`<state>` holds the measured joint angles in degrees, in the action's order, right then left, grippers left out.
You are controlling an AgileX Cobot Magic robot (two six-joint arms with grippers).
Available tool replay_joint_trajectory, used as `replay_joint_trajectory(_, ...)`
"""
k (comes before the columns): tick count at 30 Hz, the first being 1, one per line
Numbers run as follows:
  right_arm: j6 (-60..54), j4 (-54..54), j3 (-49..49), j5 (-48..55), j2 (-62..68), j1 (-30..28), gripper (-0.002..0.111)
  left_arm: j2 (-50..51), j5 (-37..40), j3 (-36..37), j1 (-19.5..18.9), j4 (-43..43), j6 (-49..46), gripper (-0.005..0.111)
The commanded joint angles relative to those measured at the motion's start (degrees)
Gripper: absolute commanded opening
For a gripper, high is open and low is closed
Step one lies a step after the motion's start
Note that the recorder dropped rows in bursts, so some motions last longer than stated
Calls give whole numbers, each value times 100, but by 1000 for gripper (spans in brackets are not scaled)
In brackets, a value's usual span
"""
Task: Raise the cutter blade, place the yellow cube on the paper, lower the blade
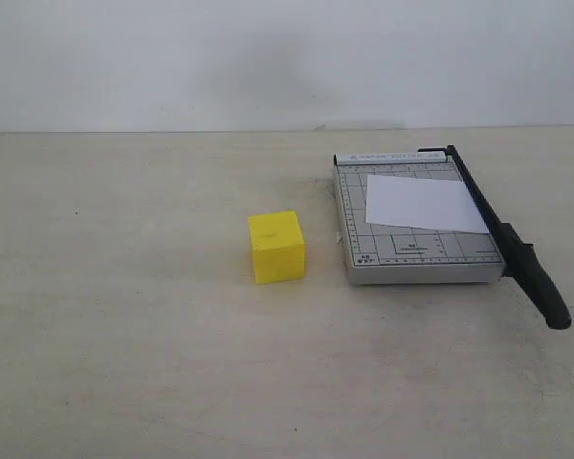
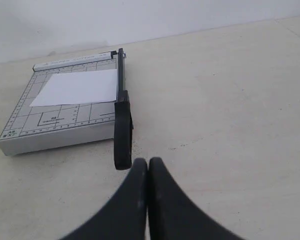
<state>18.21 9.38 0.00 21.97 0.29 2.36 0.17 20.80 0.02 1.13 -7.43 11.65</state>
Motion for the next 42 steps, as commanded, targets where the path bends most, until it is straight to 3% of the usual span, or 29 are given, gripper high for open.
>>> replay_joint_trajectory(1,-188,88,0,-21,-29,-9,0,-17,-16,-2,11,38,32,4)
replay_joint_trajectory(7,-511,438,0,-144,-29,-9,0,-17,-16,-2,11,38,32,4)
replay_joint_trajectory(11,-1205,1190,0,-659,-29,-9,0,-17,-16,-2,11,38,32,4)
replay_joint_trajectory(17,-1372,1360,0,-1196,-29,-9,0,-17,-16,-2,11,38,32,4)
replay_joint_trajectory(23,174,113,0,-2060,-29,-9,0,-17,-16,-2,11,38,32,4)
replay_joint_trajectory(29,829,13,0,-2523,-29,-9,0,-17,-16,-2,11,38,32,4)
replay_joint_trajectory(31,773,13,0,-3546,-29,-9,0,-17,-16,-2,11,38,32,4)
replay_joint_trajectory(32,641,-362,0,-3858,291,-9,0,-17,-16,-2,11,38,32,4)
replay_joint_trajectory(33,163,-672,-175,-3342,1744,-9,0,-17,-16,-2,11,38,32,4)
replay_joint_trajectory(36,140,-735,-541,-3370,4198,-9,0,-17,-16,-2,11,38,32,4)
replay_joint_trajectory(42,-189,-310,-1593,-3801,6626,-9,1,-17,-16,-2,11,38,32,4)
